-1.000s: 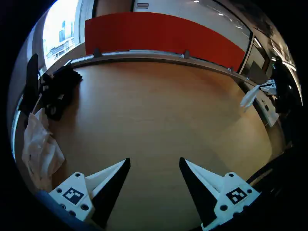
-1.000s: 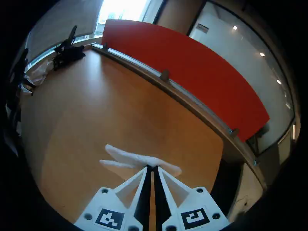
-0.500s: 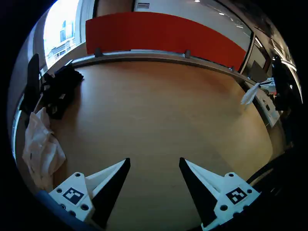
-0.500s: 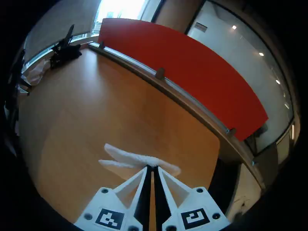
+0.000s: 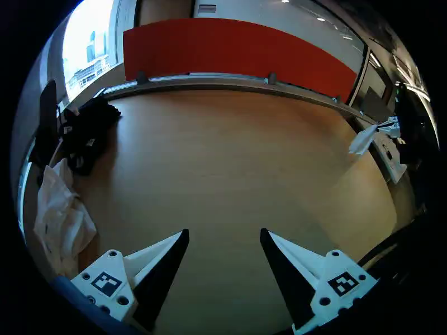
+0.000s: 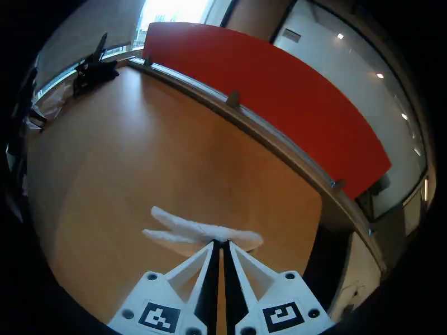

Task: Fold towel

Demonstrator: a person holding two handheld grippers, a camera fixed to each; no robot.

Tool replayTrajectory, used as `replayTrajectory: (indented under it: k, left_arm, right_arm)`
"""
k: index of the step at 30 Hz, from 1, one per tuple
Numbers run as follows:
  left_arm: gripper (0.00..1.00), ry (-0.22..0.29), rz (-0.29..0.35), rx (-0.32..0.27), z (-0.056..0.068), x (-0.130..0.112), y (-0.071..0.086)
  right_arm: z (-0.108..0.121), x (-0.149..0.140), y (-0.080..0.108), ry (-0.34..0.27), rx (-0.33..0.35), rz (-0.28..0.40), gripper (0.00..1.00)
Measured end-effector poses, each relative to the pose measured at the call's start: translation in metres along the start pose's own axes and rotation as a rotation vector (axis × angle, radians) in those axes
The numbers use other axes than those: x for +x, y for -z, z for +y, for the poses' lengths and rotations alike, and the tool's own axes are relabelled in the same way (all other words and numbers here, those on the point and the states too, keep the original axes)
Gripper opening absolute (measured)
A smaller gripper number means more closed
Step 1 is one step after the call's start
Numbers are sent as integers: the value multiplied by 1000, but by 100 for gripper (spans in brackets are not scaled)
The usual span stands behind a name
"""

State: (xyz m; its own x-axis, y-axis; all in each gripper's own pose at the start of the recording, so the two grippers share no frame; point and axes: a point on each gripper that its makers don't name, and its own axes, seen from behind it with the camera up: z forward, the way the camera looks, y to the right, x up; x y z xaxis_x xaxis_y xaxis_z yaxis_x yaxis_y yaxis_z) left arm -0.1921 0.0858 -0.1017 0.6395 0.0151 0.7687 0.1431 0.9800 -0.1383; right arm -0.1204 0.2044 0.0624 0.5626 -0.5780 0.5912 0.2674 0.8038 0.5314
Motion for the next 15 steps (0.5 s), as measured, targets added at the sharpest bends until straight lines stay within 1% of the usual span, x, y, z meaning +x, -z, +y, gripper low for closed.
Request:
replayTrajectory:
  k: [6, 15]
  left_arm:
    - [94, -9, 3, -2, 3, 3, 0]
    - [94, -20, -3, -8, 9, 3, -2]
  right_arm:
    - [-1, -31, 7, -42, 0, -21, 4]
    - [-6, -96, 16, -90, 2, -88, 4]
